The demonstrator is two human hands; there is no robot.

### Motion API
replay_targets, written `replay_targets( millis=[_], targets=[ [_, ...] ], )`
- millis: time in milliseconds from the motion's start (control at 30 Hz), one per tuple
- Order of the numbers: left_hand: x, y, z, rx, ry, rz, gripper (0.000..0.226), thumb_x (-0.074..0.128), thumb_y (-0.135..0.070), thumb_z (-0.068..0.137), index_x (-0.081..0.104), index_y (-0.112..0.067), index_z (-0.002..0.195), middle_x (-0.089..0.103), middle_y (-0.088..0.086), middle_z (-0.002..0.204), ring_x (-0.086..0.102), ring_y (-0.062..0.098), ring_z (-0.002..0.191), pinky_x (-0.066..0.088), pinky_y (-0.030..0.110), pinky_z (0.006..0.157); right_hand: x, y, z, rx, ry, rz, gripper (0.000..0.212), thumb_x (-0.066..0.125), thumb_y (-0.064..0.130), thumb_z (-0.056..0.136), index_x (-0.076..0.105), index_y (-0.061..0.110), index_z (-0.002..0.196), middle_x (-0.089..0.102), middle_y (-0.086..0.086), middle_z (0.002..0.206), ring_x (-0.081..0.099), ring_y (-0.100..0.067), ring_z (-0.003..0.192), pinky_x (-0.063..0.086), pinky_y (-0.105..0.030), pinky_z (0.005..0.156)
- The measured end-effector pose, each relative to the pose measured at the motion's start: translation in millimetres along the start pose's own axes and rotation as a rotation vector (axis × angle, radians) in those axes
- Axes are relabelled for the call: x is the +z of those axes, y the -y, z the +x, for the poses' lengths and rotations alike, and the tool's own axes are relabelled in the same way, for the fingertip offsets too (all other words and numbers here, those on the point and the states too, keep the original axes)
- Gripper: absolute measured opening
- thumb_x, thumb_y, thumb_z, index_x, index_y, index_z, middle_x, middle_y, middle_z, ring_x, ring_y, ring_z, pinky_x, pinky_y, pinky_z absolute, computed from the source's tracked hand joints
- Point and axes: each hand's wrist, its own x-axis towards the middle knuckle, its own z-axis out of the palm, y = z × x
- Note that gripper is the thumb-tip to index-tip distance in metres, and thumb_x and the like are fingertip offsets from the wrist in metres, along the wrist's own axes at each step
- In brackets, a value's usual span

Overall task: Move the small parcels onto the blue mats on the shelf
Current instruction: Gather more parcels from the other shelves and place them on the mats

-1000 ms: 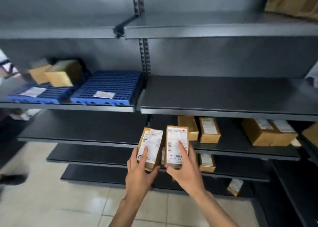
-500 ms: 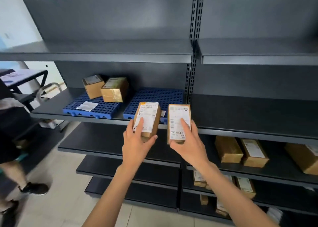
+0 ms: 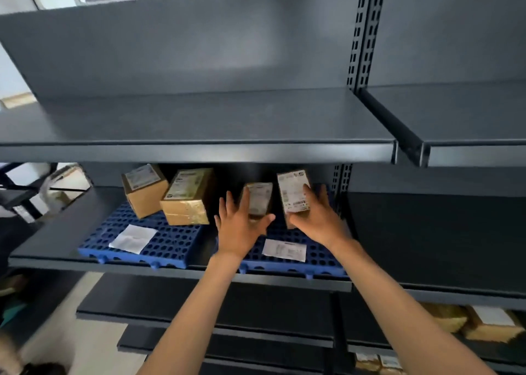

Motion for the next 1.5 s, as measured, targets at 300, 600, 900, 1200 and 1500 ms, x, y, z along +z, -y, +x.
replay_targets(
  millis=[300, 600, 900, 1200, 1500],
  targets=[
    [-3.0, -12.0, 6.4, 0.285, -0.121, -0.242, 0.064, 0.064, -0.045, 0.088, 0.047, -0.016, 0.143, 0.039, 0.013, 0.151, 0.022, 0.031, 0.145, 0.025, 0.049, 0.116, -9.9, -23.1, -19.4, 0.010, -0.293, 0.070, 0.068, 0.060, 0.034, 0.091, 0.029, 0.027, 0.151, 0.014, -0.009, 0.162, 0.013, -0.026, 0.149, 0.035, -0.048, 0.111],
    [71.2, -94.7, -84.0, 0.726, 0.143, -0.371, 0.055, 0.054, -0.047, 0.094, 0.047, -0.020, 0.142, 0.045, 0.004, 0.148, 0.027, 0.024, 0.143, 0.030, 0.045, 0.114, -46.6, -94.6, -195.9, 0.415, -0.549, -0.060, 0.062, 0.057, 0.033, 0.093, 0.033, 0.024, 0.150, 0.017, -0.011, 0.161, 0.035, -0.029, 0.140, 0.039, -0.039, 0.107],
    [183.9, -155.3, -252.5, 0.970, 0.714, -0.424, 0.054, 0.062, -0.036, 0.093, 0.048, -0.015, 0.140, 0.052, 0.006, 0.141, 0.040, 0.024, 0.135, 0.037, 0.043, 0.110, -20.8, -206.6, -412.9, 0.945, -0.641, -0.030, 0.062, 0.054, 0.036, 0.090, 0.034, 0.030, 0.148, 0.016, -0.003, 0.162, 0.026, -0.024, 0.144, 0.034, -0.041, 0.108],
    [317.4, -183.2, -368.0, 0.820, 1.004, -0.220, 0.058, 0.060, -0.042, 0.092, 0.043, -0.020, 0.144, 0.051, 0.002, 0.142, 0.043, 0.019, 0.133, 0.040, 0.040, 0.108, 17.0, -328.0, -511.0, 1.102, -0.516, 0.057, 0.064, 0.054, 0.037, 0.091, 0.027, 0.032, 0.149, 0.011, -0.002, 0.163, 0.015, -0.022, 0.148, 0.031, -0.040, 0.111],
    [500.9, -226.7, -434.8, 0.653, 0.984, -0.092, 0.057, 0.053, -0.042, 0.095, 0.041, -0.019, 0.146, 0.049, 0.004, 0.146, 0.038, 0.021, 0.138, 0.032, 0.040, 0.112, 16.0, -515.2, -534.8, 1.031, -0.448, -0.003, 0.059, 0.051, 0.037, 0.092, 0.030, 0.033, 0.147, 0.013, 0.007, 0.162, 0.019, -0.017, 0.145, 0.043, -0.042, 0.100]
  ],
)
